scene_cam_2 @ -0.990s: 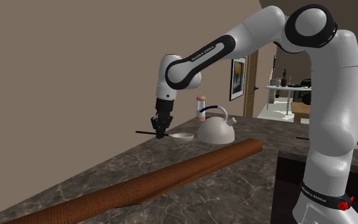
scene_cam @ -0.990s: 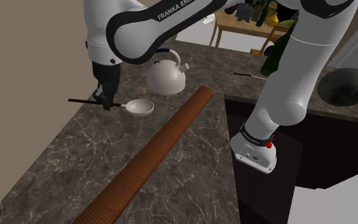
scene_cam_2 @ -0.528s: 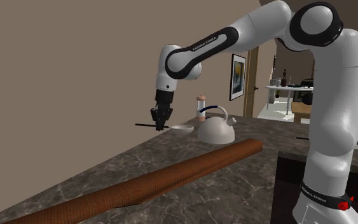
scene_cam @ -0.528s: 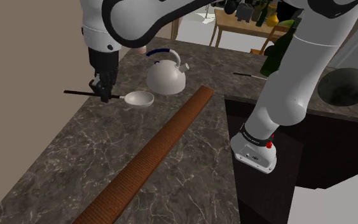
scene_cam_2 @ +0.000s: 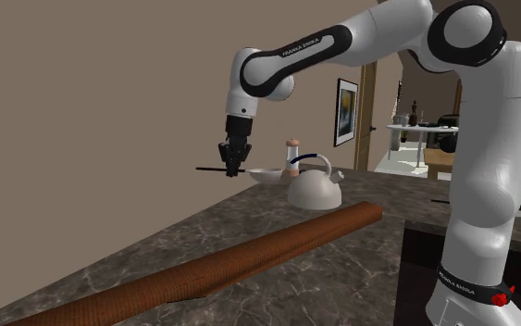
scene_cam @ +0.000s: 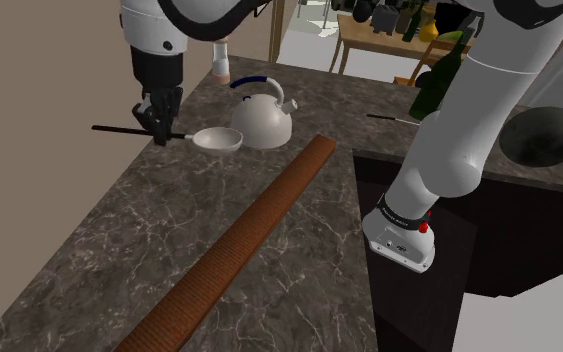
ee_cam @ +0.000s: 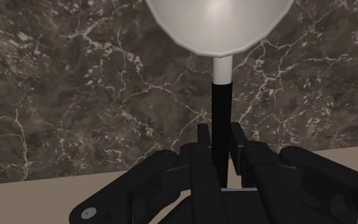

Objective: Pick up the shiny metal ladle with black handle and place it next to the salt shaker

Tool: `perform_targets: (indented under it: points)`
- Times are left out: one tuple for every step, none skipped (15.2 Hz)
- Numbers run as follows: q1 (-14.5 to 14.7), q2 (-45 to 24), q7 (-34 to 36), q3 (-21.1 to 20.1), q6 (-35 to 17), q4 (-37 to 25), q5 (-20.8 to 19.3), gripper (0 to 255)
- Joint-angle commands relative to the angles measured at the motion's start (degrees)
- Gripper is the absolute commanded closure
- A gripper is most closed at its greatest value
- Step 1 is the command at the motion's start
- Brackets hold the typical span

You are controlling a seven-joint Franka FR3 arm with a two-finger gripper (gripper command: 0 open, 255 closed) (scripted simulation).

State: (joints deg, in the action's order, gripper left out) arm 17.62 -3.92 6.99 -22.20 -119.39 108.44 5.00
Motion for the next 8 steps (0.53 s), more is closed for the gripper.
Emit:
perform_targets:
  points:
    - [-0.05, 0.26, 0.03, 0.03, 1.5, -1.23, 0.06, 255]
    - [-0.07, 0.41, 0.06, 0.04, 2.24, -1.84, 0.09, 255]
    - [-0.08, 0.54, 0.1, 0.04, 2.99, -2.47, 0.11, 255]
    - [-0.1, 0.65, 0.14, 0.05, 3.73, -3.1, 0.13, 255]
    - [-0.11, 0.76, 0.18, 0.06, 4.48, -3.76, 0.14, 255]
    - [-0.12, 0.85, 0.23, 0.06, 5.23, -4.42, 0.15, 255]
    - [-0.13, 0.93, 0.28, 0.07, 5.98, -5.1, 0.16, 255]
    - [-0.14, 0.99, 0.33, 0.07, 6.74, -5.8, 0.16, 255]
